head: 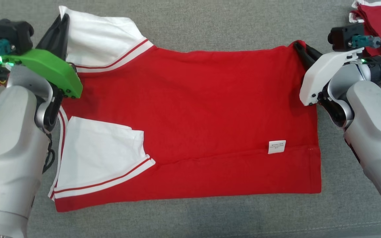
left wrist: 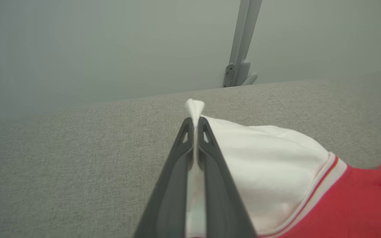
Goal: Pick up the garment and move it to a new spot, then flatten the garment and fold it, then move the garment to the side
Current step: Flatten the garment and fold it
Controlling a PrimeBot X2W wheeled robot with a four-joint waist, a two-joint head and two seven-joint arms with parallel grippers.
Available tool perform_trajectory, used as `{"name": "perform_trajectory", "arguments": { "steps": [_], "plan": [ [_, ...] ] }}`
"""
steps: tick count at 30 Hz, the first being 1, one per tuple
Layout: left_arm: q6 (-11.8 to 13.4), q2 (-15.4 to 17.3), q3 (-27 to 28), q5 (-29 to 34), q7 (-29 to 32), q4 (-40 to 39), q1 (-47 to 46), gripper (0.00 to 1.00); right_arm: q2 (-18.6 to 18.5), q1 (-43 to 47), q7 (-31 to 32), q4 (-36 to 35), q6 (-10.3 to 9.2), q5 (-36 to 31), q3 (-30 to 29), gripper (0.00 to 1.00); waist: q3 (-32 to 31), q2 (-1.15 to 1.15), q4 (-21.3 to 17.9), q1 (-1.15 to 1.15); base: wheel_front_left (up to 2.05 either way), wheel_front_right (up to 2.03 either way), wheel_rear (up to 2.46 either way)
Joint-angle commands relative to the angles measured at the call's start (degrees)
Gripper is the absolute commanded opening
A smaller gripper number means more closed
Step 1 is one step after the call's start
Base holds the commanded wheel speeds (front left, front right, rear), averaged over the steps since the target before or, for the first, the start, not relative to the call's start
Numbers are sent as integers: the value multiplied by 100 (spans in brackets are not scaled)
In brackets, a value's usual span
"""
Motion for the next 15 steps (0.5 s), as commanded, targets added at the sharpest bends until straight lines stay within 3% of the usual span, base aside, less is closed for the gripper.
{"name": "perform_trajectory", "arguments": {
  "steps": [1, 7, 15],
  "plan": [
    [-9, 59, 3, -46, -103, -134, 245, 0, -84, 222, -153, -136, -11, 141, 33, 0, -146, 17, -12, 0, 0, 0, 0],
    [96, 204, 95, -174, -354, -801, 990, 0, -228, 850, -571, -746, -11, 492, -52, 0, -407, 17, -20, 0, 0, 0, 0],
    [627, 520, 135, -189, -324, -2401, 2461, 0, -351, 2136, -896, -1771, -11, 542, -534, 0, -877, 17, 19, 0, 0, 0, 0]
  ]
}}
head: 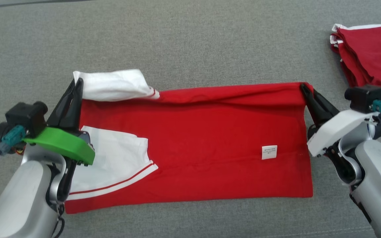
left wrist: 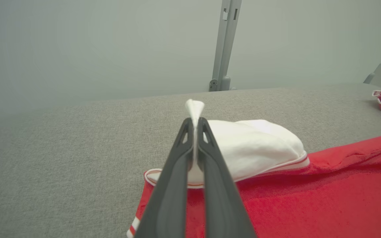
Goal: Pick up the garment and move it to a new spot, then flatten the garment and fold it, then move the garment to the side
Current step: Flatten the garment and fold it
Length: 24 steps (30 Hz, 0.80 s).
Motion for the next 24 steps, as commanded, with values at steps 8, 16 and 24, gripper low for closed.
{"name": "perform_trajectory", "arguments": {
  "steps": [8, 16, 24],
  "plan": [
    [588, 123, 176, -285, -1, -1224, 1511, 0, 246, 1234, 140, -836, -11, -291, -599, 0, -503, 17, 54, 0, 0, 0, 0],
    [849, -101, 134, -530, -28, -1487, 2308, 0, 562, 1975, 373, -1264, -11, -637, -986, 0, -617, 17, 140, 0, 0, 0, 0],
    [834, -320, 195, -794, -235, -1258, 2587, 100, 831, 2419, 236, -1416, -11, -982, -1201, 100, -698, 17, 87, 0, 0, 0, 0]
  ]
}}
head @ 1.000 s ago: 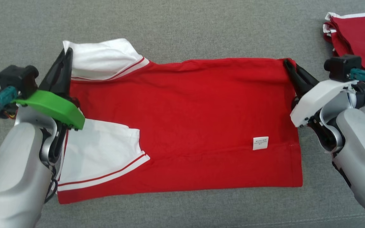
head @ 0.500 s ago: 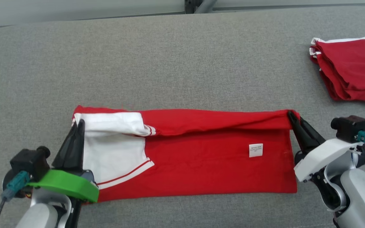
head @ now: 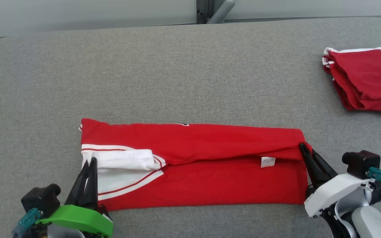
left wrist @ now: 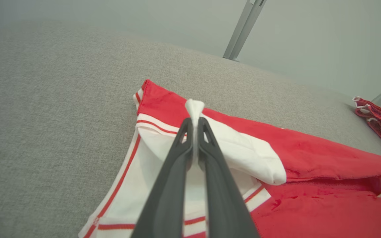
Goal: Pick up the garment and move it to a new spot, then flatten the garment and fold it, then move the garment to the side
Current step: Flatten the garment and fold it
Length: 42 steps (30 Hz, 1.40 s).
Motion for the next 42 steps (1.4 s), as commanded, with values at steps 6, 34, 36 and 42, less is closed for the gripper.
{"name": "perform_trajectory", "arguments": {
  "steps": [6, 34, 36, 42],
  "plan": [
    [103, -51, 263, -186, -244, 4, 460, 100, 200, 532, -156, -258, -10, -239, -336, 100, -179, 17, -131, 0, 0, 0, 0],
    [252, -351, 204, 579, -450, -32, 0, 100, 830, 107, 453, 591, -8, -610, -1180, 100, -515, 17, 13, 0, 0, 0, 0],
    [247, -386, 218, 599, -455, -10, 3, 100, 851, -47, 417, 974, -8, -642, -1187, 100, -496, 17, 107, 0, 0, 0, 0],
    [230, -443, 349, 672, -458, -12, 68, 100, 907, -296, 271, 1841, -8, -618, -1058, 100, -434, 17, 328, 0, 0, 0, 0]
  ]
}}
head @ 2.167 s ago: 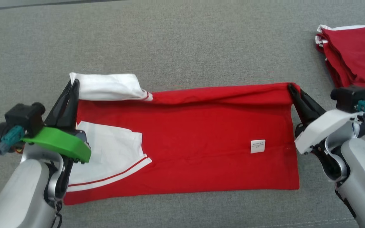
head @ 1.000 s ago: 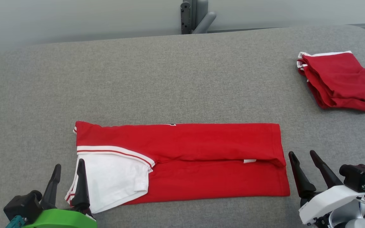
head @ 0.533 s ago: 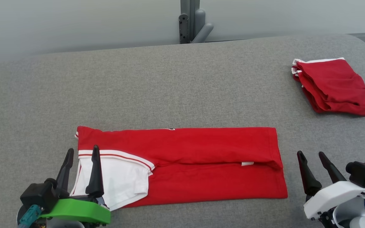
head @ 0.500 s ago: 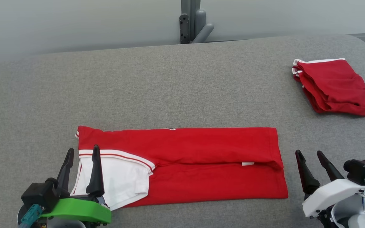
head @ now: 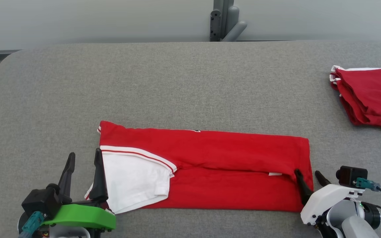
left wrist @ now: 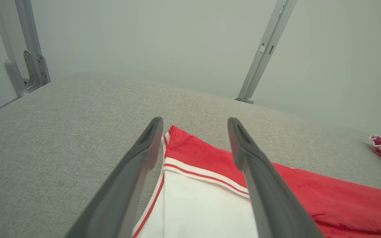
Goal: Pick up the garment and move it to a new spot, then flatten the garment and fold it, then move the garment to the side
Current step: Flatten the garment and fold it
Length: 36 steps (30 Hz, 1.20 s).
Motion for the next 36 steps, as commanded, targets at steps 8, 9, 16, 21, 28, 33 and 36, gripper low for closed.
{"name": "perform_trajectory", "arguments": {
  "steps": [8, 9, 16, 21, 28, 33, 36],
  "plan": [
    [-89, -72, 236, 149, -30, -16, 62, 100, 47, -77, -123, 587, -5, 143, 268, 45, 90, 17, 111, 0, 0, 0, 0],
    [-95, -84, 261, 155, -30, -4, 62, 100, 60, -94, -141, 597, -4, 167, 303, 34, 93, 17, 96, 0, 0, 0, 0],
    [-158, -162, 333, 209, -31, 33, 60, 100, 14, -298, -297, 639, -8, 374, 313, 0, 106, 17, -32, 0, 0, 0, 0],
    [-194, -194, 380, 265, -27, 62, 79, 100, -118, -450, -279, 427, -8, 751, 358, 0, 108, 17, -189, 0, 0, 0, 0],
    [-225, -237, 415, 332, -26, 22, 66, 100, -647, -388, -40, -128, -8, 1227, 185, 0, 135, 17, -413, 0, 0, 0, 0],
    [-235, -256, 422, 377, -26, 22, 27, 100, -1027, -212, 207, -543, -8, 1368, -148, 0, 174, 17, -535, 0, 0, 0, 0],
    [-258, -263, 424, 392, -26, 44, 3, 100, -1097, -141, 370, -808, -7, 1440, -257, 0, 202, 17, -586, 0, 0, 0, 0]
  ]
}}
